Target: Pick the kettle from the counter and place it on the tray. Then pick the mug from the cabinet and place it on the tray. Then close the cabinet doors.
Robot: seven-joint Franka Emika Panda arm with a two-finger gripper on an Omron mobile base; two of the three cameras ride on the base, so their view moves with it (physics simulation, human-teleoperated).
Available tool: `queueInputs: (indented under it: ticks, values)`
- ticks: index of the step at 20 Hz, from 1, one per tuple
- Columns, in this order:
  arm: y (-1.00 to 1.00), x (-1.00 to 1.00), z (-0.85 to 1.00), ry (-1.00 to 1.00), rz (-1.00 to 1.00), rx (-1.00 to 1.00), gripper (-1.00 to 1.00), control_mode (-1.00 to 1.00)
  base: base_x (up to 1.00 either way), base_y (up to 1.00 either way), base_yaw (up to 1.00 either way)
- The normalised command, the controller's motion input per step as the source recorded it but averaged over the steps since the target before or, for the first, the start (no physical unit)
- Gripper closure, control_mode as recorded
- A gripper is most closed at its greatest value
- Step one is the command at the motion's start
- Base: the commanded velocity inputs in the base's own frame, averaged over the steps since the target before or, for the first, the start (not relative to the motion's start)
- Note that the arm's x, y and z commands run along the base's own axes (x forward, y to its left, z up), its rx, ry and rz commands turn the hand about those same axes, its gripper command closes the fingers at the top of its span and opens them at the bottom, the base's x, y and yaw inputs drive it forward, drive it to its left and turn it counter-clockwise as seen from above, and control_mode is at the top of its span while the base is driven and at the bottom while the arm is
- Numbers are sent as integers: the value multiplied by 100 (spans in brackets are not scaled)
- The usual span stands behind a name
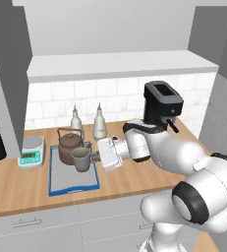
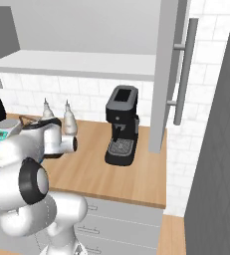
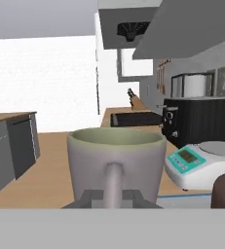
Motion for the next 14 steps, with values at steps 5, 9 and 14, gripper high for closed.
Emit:
queueInputs:
  ticks: [5,9,14]
  values:
    - [18,24,-39,0,8,0,100,-100,0,0,0]
    - [22,14,-35,-4,8,0,100,-100,0,0,0]
    - [26,8,-30,-7,7,0,100,-100,0,0,0]
